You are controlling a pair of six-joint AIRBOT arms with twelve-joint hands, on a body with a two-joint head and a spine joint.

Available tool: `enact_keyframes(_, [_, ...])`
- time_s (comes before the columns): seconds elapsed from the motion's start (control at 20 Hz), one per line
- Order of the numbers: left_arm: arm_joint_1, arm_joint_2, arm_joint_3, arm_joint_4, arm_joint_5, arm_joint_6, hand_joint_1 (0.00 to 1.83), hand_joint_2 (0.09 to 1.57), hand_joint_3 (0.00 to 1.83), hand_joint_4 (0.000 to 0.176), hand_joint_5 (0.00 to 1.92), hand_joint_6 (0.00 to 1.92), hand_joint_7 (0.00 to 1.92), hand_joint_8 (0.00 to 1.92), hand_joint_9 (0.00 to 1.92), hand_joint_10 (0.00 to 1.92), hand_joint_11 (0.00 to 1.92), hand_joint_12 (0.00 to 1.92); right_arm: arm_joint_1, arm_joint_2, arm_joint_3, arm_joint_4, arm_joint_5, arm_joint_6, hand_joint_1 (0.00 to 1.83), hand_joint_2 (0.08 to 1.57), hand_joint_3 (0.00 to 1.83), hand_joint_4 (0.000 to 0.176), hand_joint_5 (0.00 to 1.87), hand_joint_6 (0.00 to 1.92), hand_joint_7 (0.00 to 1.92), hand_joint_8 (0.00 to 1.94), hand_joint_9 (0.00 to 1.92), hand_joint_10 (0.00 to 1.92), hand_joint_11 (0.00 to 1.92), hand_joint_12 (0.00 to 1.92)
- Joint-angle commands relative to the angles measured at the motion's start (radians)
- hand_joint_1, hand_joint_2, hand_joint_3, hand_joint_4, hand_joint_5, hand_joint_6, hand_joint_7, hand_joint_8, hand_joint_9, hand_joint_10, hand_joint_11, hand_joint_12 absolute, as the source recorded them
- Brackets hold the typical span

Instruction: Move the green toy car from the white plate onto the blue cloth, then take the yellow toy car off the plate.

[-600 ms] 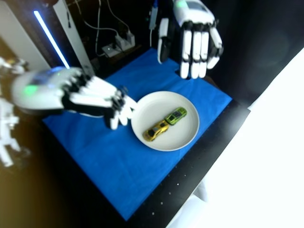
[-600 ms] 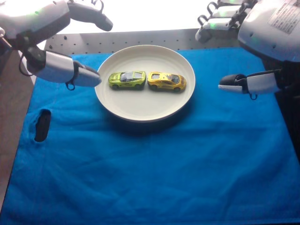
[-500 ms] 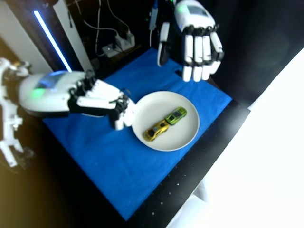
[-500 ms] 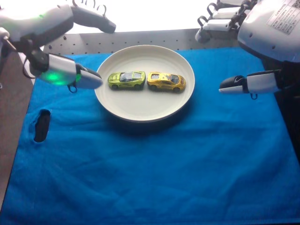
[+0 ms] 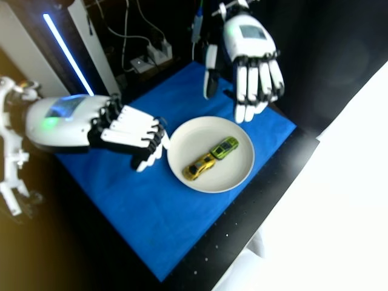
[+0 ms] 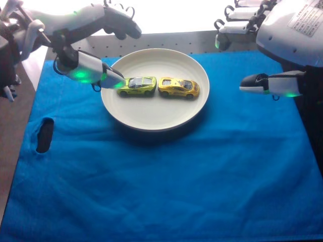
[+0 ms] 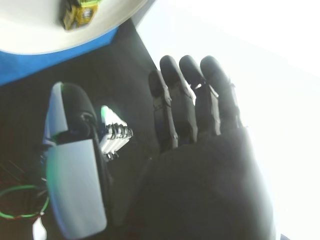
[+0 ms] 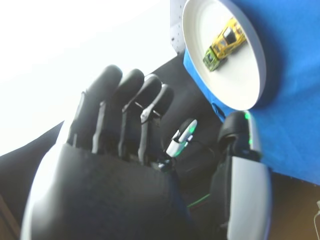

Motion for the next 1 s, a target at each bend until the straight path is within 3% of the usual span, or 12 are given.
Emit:
enact_keyframes(0.0, [-0.025, -0.008, 0.013, 0.004, -0.081, 0.002, 0.91, 0.95, 0.0, 0.0, 0.59, 0.14, 0.61, 0.4, 0.4, 0.9, 0.07, 1.64, 0.015, -0.002, 0.0, 0.01, 0.118, -0.004, 0.96, 1.01, 0.0, 0.0, 0.49, 0.91, 0.51, 1.11, 0.43, 1.46, 0.35, 1.88])
enact_keyframes(0.1, [-0.046, -0.032, 0.037, 0.023, -0.04, 0.002, 0.85, 0.95, 0.0, 0.0, 0.63, 0.07, 0.67, 0.21, 0.41, 0.71, 0.0, 1.63, 0.015, -0.002, 0.001, 0.01, 0.118, -0.004, 0.91, 1.04, 0.0, 0.0, 0.43, 0.99, 0.47, 1.21, 0.4, 1.51, 0.36, 1.87])
enact_keyframes(0.2, [-0.063, -0.059, 0.064, 0.042, 0.003, 0.002, 0.87, 0.93, 0.0, 0.0, 0.68, 0.03, 0.74, 0.08, 0.46, 0.65, 0.01, 1.7, 0.015, -0.002, 0.001, 0.01, 0.118, -0.004, 0.9, 1.05, 0.01, 0.0, 0.4, 1.13, 0.45, 1.27, 0.41, 1.55, 0.38, 1.88])
enact_keyframes(0.3, [-0.08, -0.084, 0.086, 0.063, 0.038, 0.003, 0.92, 0.91, 0.0, 0.0, 0.7, 0.02, 0.75, 0.05, 0.51, 0.66, 0.16, 1.64, 0.015, -0.002, 0.001, 0.01, 0.118, -0.004, 0.9, 1.05, 0.0, 0.0, 0.38, 1.21, 0.46, 1.34, 0.43, 1.58, 0.41, 1.87])
enact_keyframes(0.35, [-0.093, -0.102, 0.101, 0.085, 0.066, 0.003, 0.92, 0.91, 0.0, 0.0, 0.7, 0.01, 0.73, 0.66, 0.57, 1.21, 0.4, 1.86, 0.015, -0.002, 0.002, 0.01, 0.118, -0.004, 0.9, 1.04, 0.0, 0.0, 0.4, 1.17, 0.47, 1.32, 0.42, 1.54, 0.36, 1.87])
enact_keyframes(0.4, [-0.097, -0.114, 0.112, 0.093, 0.082, 0.003, 0.89, 0.93, 0.0, 0.0, 0.68, 0.0, 0.59, 0.88, 0.47, 1.36, 0.33, 1.91, 0.015, -0.002, 0.002, 0.01, 0.118, -0.004, 0.91, 1.04, 0.0, 0.0, 0.42, 1.14, 0.48, 1.31, 0.43, 1.53, 0.35, 1.89])
enact_keyframes(0.45, [-0.099, -0.124, 0.122, 0.1, 0.094, 0.003, 0.89, 0.93, 0.0, 0.0, 0.69, 0.01, 0.55, 0.77, 0.42, 1.15, 0.19, 1.8, 0.015, -0.002, 0.002, 0.01, 0.118, -0.004, 0.96, 1.04, 0.0, 0.0, 0.44, 1.09, 0.49, 1.27, 0.42, 1.53, 0.33, 1.92])
enact_keyframes(0.5, [-0.1, -0.132, 0.13, 0.103, 0.102, 0.003, 0.89, 0.93, 0.0, 0.0, 0.7, 0.01, 0.6, 0.62, 0.46, 1.02, 0.19, 1.74, 0.015, -0.002, 0.002, 0.01, 0.118, -0.004, 0.98, 1.05, 0.0, 0.0, 0.42, 1.07, 0.49, 1.27, 0.43, 1.54, 0.36, 1.92])
enact_keyframes(0.7, [-0.099, -0.182, 0.172, 0.11, 0.141, 0.003, 0.91, 0.94, 0.0, 0.0, 0.7, 0.0, 0.72, 0.22, 0.5, 0.74, 0.18, 1.57, 0.015, -0.002, 0.002, 0.01, 0.118, -0.004, 1.01, 1.05, 0.0, 0.0, 0.38, 1.06, 0.48, 1.27, 0.45, 1.54, 0.34, 1.92])
enact_keyframes(0.85, [-0.093, -0.202, 0.191, 0.115, 0.159, 0.003, 0.92, 0.95, 0.0, 0.0, 0.7, 0.0, 0.76, 0.06, 0.51, 0.62, 0.12, 1.57, 0.015, -0.002, 0.002, 0.01, 0.118, -0.004, 1.02, 1.05, 0.0, 0.0, 0.37, 1.0, 0.51, 1.22, 0.48, 1.52, 0.39, 1.92])
enact_keyframes(0.95, [-0.086, -0.218, 0.211, 0.113, 0.171, 0.003, 0.89, 0.95, 0.0, 0.0, 0.68, 0.0, 0.73, 0.01, 0.52, 0.46, 0.08, 1.53, 0.015, -0.002, 0.002, 0.01, 0.118, -0.004, 0.94, 1.06, 0.01, 0.0, 0.36, 1.0, 0.47, 1.21, 0.42, 1.51, 0.31, 1.92])
